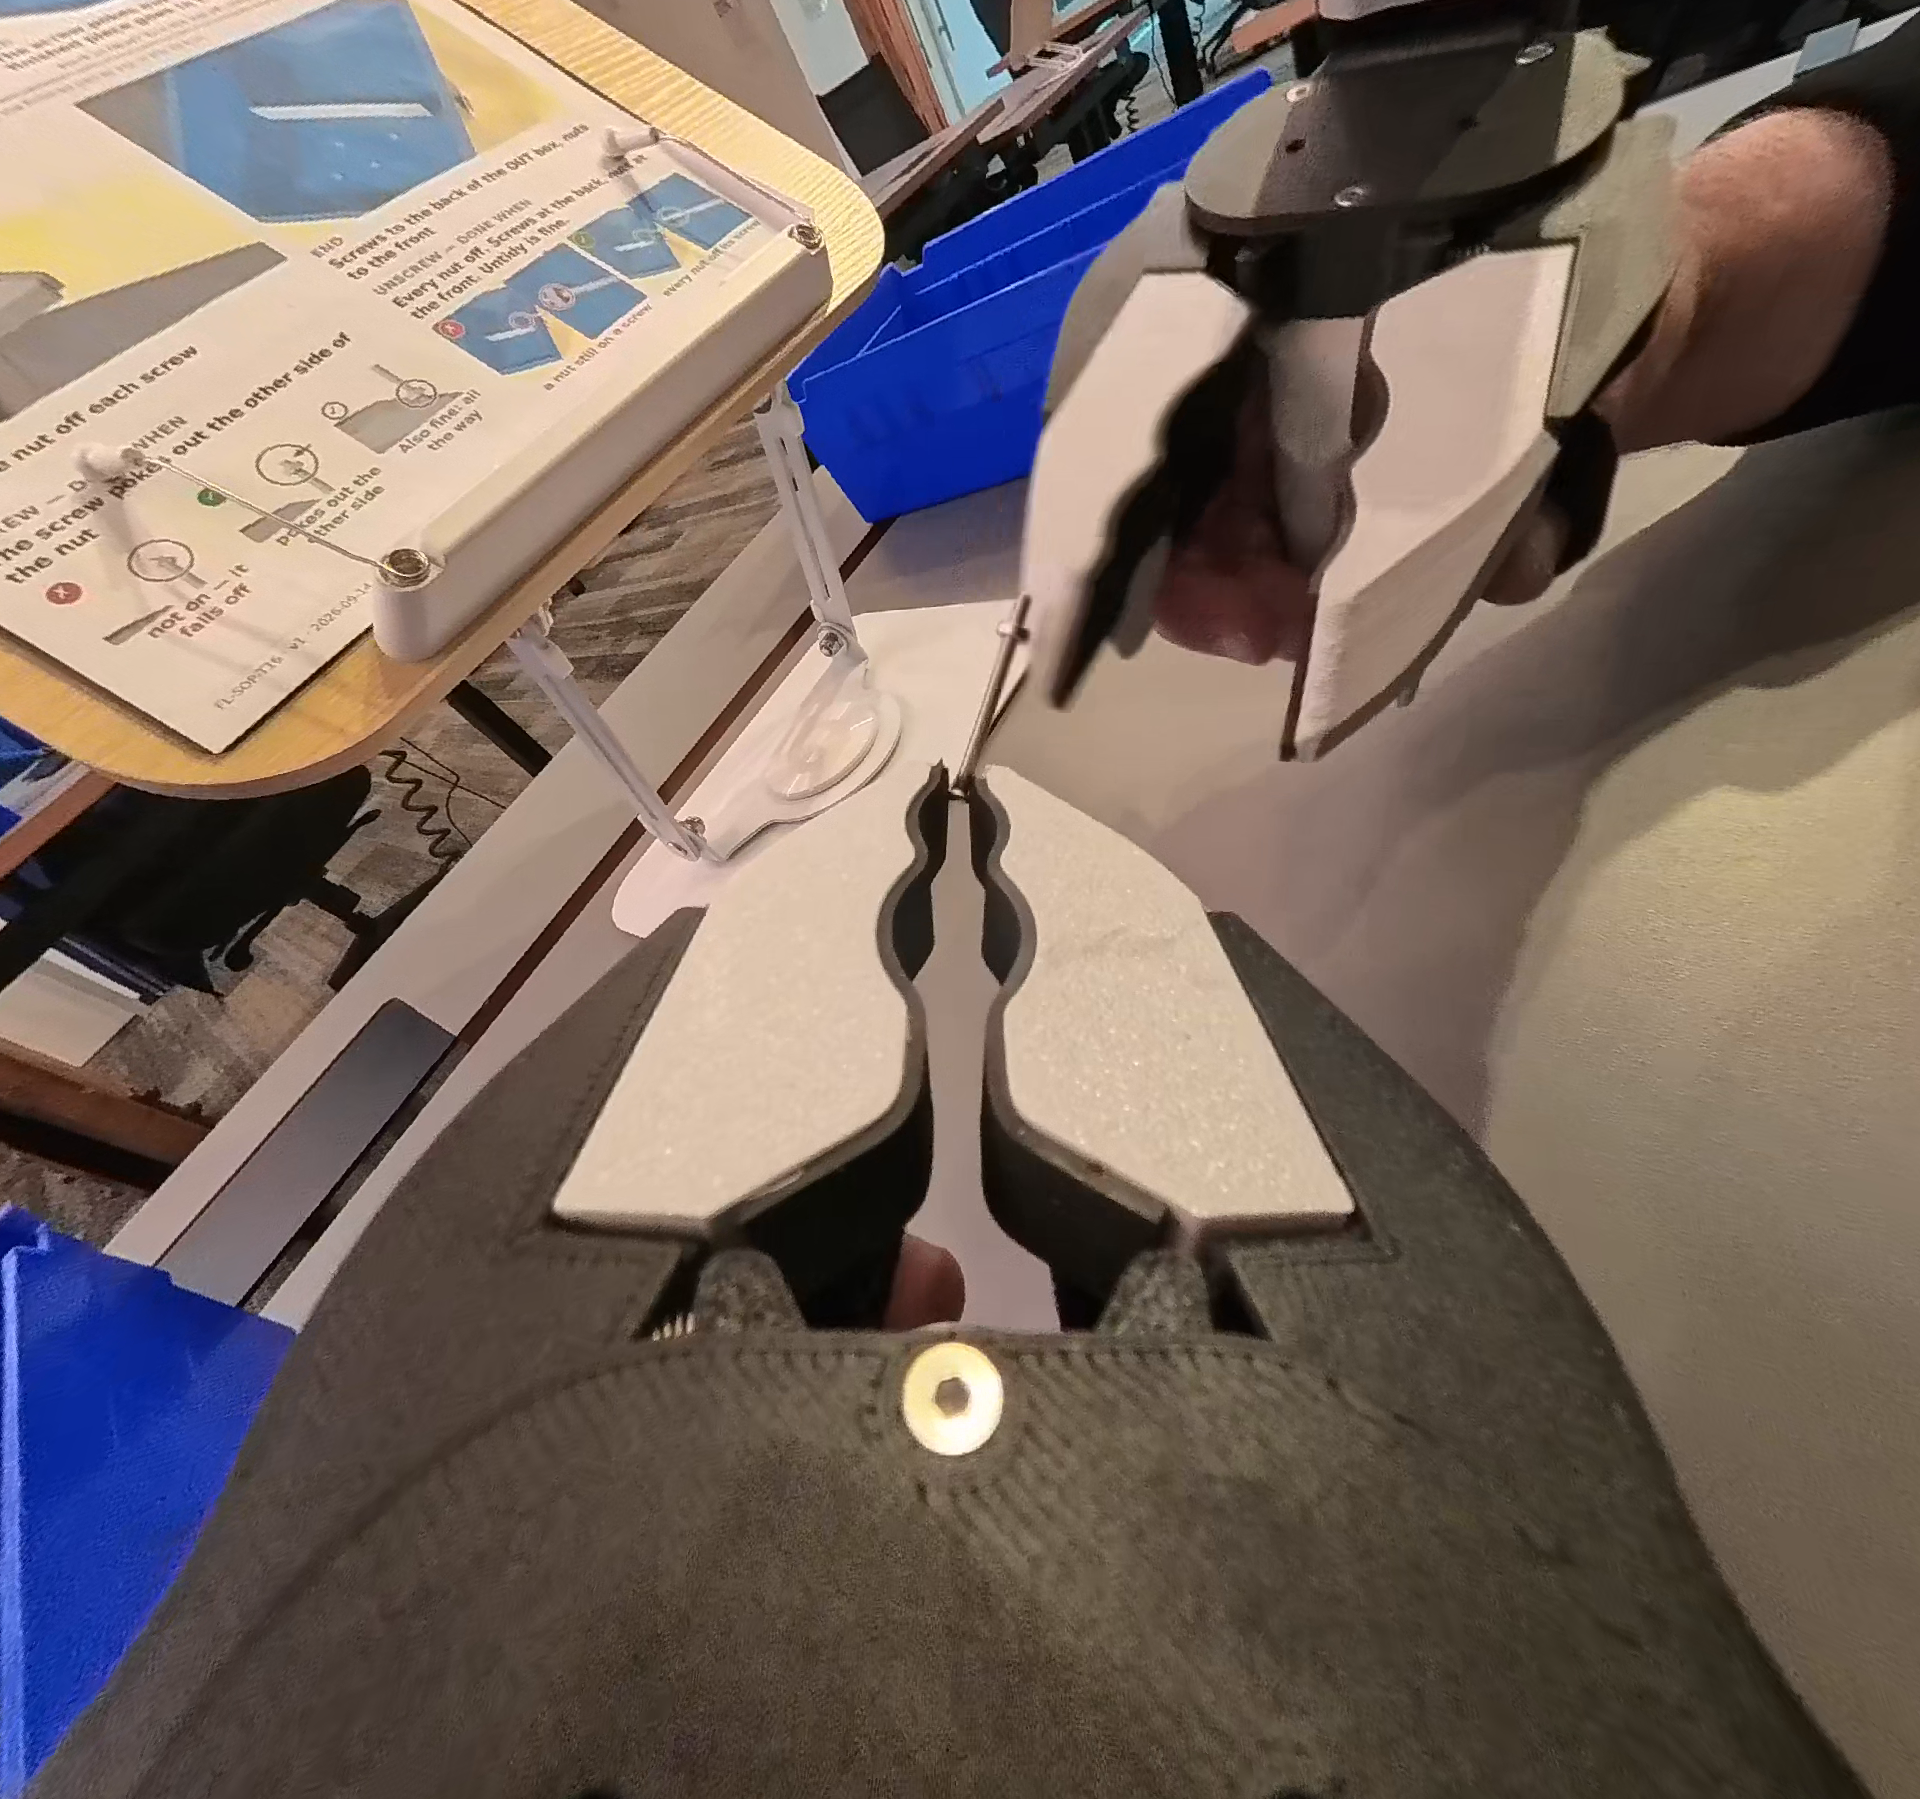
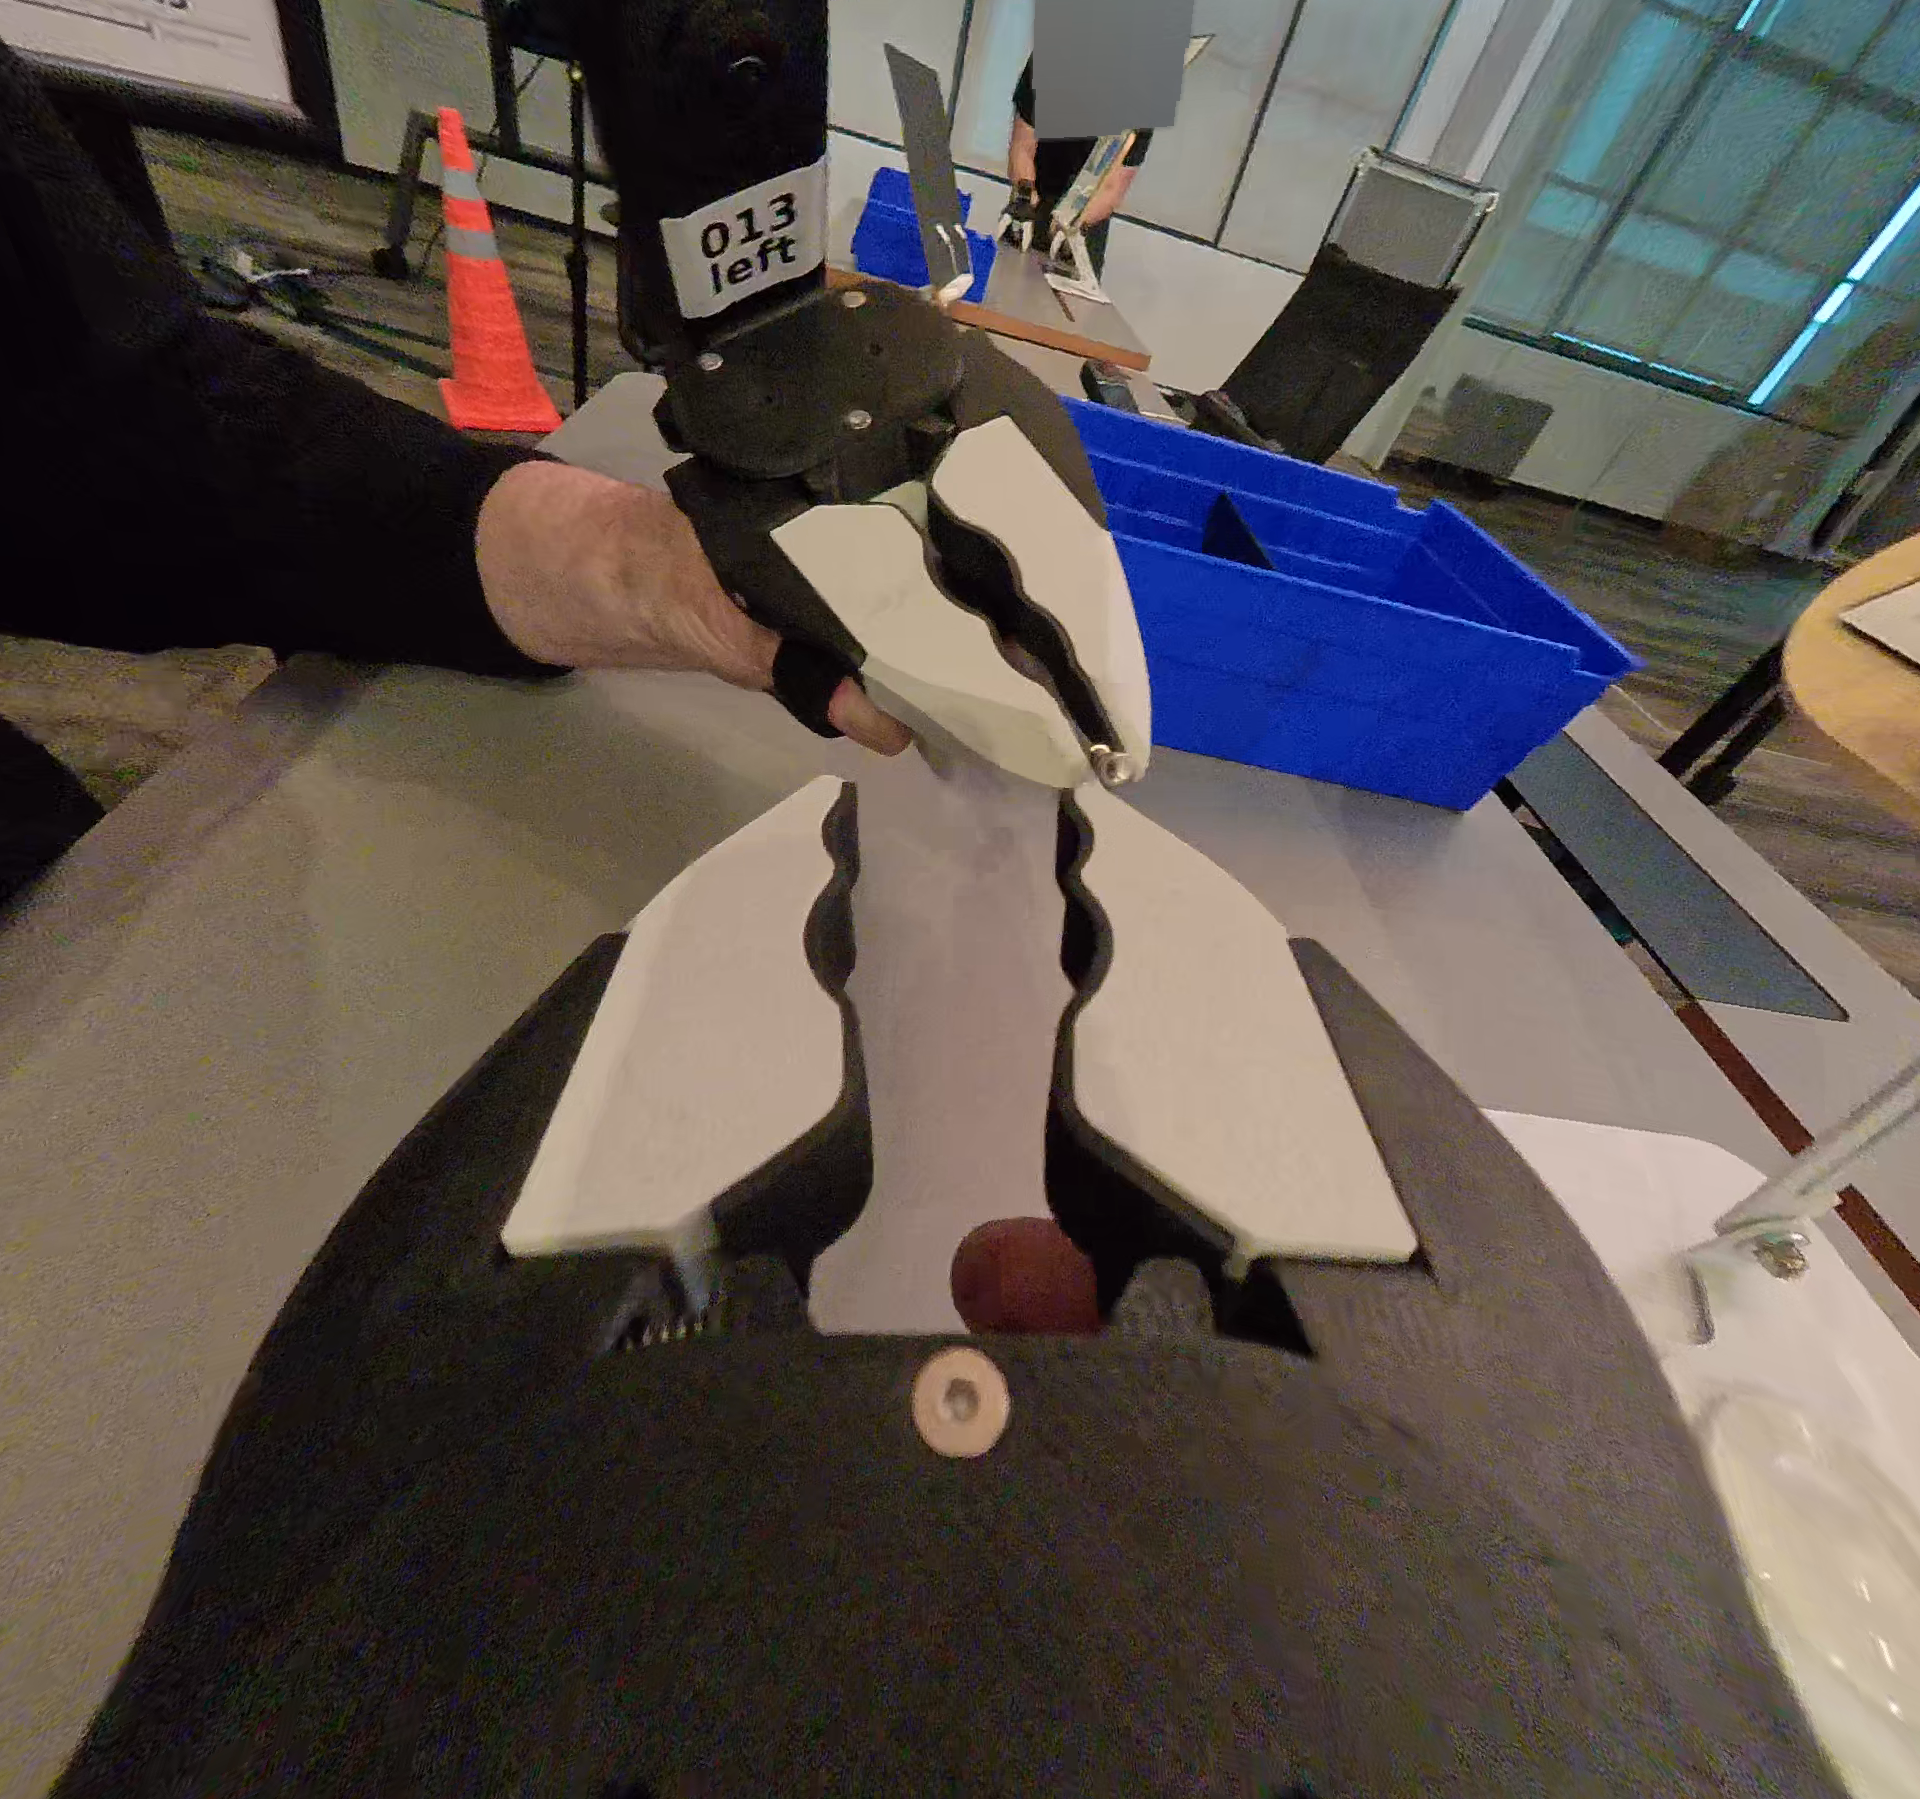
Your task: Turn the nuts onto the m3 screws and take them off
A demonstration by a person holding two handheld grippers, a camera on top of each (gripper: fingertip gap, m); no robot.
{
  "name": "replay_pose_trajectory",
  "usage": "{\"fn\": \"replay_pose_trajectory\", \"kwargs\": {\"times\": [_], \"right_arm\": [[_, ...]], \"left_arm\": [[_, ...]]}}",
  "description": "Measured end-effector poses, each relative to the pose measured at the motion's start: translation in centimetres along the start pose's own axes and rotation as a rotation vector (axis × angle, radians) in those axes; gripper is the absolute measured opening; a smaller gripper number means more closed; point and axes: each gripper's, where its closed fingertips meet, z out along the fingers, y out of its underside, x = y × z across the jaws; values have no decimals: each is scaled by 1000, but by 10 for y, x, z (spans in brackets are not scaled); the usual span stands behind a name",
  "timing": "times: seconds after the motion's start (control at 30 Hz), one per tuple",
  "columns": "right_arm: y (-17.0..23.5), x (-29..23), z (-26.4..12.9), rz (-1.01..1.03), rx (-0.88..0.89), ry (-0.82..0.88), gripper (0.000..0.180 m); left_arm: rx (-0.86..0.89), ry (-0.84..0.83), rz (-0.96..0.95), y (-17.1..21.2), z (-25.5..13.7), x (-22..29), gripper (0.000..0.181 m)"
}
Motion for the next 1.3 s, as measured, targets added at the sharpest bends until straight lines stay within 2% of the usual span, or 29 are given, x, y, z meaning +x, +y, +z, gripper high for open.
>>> {"fn": "replay_pose_trajectory", "kwargs": {"times": [0.03, 0.1, 0.3, 0.47, 0.63, 0.73, 0.8, 0.93, 0.97, 1.07, 1.17, 1.23, 1.3], "right_arm": [[3, -3, 1, -4, -16, -21, 28], [6, 1, 0, -2, -31, -2, 28], [1, 13, -3, 22, -7, 59, 47], [2, 0, -1, 5, -14, -4, 28], [-6, 12, -6, 27, 29, 51, 43], [-1, -1, -3, 5, 5, -16, 25], [-1, 2, -3, 3, 4, 5, 25], [-2, 13, -4, 32, 22, 59, 45], [-2, 11, -3, 31, 19, 51, 45], [1, -3, -2, 16, -3, -28, 21], [0, 6, -4, 28, 10, 20, 29], [-1, 14, -4, 38, 18, 64, 43], [-2, 7, -2, 32, 18, 28, 41]], "left_arm": [[-1, 1, -1, 0, 0, 0, 3], [1, -1, -3, 0, 0, 0, 3], [5, 2, -9, 0, 1, 0, 3], [5, -1, -8, 0, 0, 0, 3], [5, 0, -10, 0, 0, 0, 3], [7, 0, -10, -1, 1, 0, 3], [7, -1, -10, 0, 0, 0, 3], [6, 2, -15, 0, 1, 0, 3], [4, 3, -13, 1, 2, 1, 3], [4, 3, -13, 0, 2, 1, 3], [9, 4, -14, 0, 1, 1, 3], [6, 4, -11, 0, 2, 1, 3], [9, 6, -16, 1, 2, 1, 3]]}}
